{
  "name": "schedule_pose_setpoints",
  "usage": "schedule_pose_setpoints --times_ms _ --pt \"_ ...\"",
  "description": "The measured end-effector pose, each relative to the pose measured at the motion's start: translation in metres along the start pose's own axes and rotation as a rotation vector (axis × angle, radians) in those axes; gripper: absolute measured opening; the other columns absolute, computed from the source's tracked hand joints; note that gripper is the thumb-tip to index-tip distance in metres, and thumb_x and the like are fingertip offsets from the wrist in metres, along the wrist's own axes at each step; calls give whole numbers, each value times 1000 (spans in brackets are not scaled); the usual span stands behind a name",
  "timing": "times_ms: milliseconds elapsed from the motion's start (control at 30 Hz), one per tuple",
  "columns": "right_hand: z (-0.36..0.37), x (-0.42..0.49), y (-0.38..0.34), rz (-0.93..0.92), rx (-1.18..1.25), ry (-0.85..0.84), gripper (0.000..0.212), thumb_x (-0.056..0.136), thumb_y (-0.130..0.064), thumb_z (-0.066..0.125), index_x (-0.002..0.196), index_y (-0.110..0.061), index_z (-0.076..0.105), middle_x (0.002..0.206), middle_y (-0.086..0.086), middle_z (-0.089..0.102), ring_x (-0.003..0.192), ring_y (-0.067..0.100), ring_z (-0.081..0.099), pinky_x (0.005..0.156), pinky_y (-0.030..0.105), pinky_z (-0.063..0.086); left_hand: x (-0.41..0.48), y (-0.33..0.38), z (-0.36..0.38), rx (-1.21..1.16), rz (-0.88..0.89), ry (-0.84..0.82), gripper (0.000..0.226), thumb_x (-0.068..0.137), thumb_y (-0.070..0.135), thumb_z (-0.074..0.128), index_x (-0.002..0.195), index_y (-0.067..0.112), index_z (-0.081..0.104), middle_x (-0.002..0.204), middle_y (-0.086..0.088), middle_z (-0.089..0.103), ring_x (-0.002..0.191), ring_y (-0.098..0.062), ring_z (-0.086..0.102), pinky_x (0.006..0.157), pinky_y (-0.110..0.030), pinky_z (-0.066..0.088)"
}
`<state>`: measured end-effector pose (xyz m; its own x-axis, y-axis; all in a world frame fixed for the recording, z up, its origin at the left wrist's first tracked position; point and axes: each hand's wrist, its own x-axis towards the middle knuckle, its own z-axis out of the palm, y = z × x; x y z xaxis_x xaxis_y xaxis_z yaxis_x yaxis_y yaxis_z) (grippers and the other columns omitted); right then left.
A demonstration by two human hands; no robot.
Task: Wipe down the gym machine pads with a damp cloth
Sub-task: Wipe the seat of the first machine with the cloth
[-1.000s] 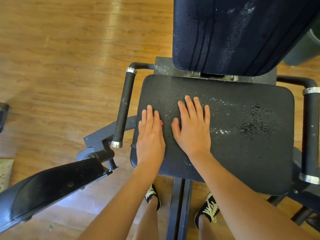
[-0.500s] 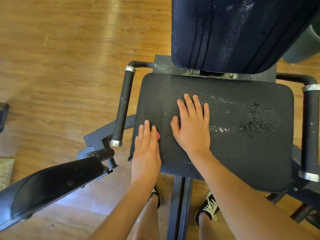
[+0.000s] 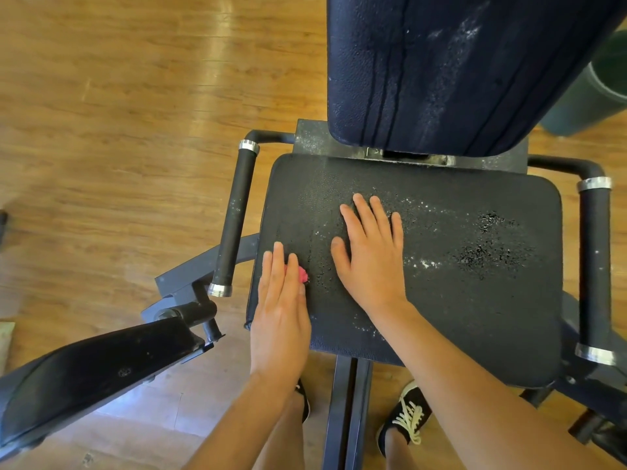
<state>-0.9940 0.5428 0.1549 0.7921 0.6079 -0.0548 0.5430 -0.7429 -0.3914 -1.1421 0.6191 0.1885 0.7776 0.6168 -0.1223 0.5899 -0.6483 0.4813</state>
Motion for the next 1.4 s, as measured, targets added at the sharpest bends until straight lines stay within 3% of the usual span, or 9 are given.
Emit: schedule_pose_setpoints --times_ms 133,300,567,667,767,933,1200,1400 --pt "-12 -7 20 -57 3 -20 53 102 -33 48 153 -17 44 166 3 31 157 22 16 126 55 6 38 14 -7 -53 -14 -1 49 109 12 42 157 5 34 170 -4 12 157 -18 4 124 -36 21" --pt "-13 -18 41 -132 -151 -53 57 105 -41 36 158 -20 37 169 1 24 158 22 11 126 57 9 89 22 7 2 20 -9 49 112 17 35 160 8 29 172 -3 6 159 -19 -1 125 -45 25" --pt "-5 -17 41 -146 -167 16 56 102 -40 39 155 -20 41 167 3 30 157 24 17 125 59 15 169 37 15 34 30 19 48 112 16 33 159 7 29 172 -7 8 159 -22 3 123 -35 25" --pt "-6 -16 42 -147 -167 2 56 103 -41 37 155 -20 40 167 3 30 157 25 18 125 59 15 190 45 15 20 53 1 46 112 18 35 156 5 36 170 -12 16 158 -27 7 123 -39 23" --pt "-7 -15 44 -143 -174 -17 57 103 -42 37 156 -21 38 168 3 28 157 25 17 125 58 15 194 46 18 77 109 -32 44 110 19 40 152 6 42 168 -13 22 157 -30 10 124 -51 22" --pt "-7 -16 44 -137 -168 -26 57 103 -41 37 156 -21 39 168 3 28 157 25 16 125 58 15 186 42 21 183 104 -31 48 109 17 38 156 17 36 169 -6 19 158 -28 5 120 -65 11" --pt "-6 -15 44 -140 -172 -23 57 103 -42 38 156 -21 39 168 3 28 158 24 15 125 58 14 141 32 25 157 97 -46 51 109 16 40 159 16 32 170 -5 19 158 -28 8 122 -62 15" --pt "-7 -14 42 -137 -149 -3 56 102 -40 38 154 -20 42 166 3 31 157 24 18 125 58 16 174 40 28 206 95 -11 48 112 18 33 159 14 30 171 -4 15 158 -27 6 124 -57 14"
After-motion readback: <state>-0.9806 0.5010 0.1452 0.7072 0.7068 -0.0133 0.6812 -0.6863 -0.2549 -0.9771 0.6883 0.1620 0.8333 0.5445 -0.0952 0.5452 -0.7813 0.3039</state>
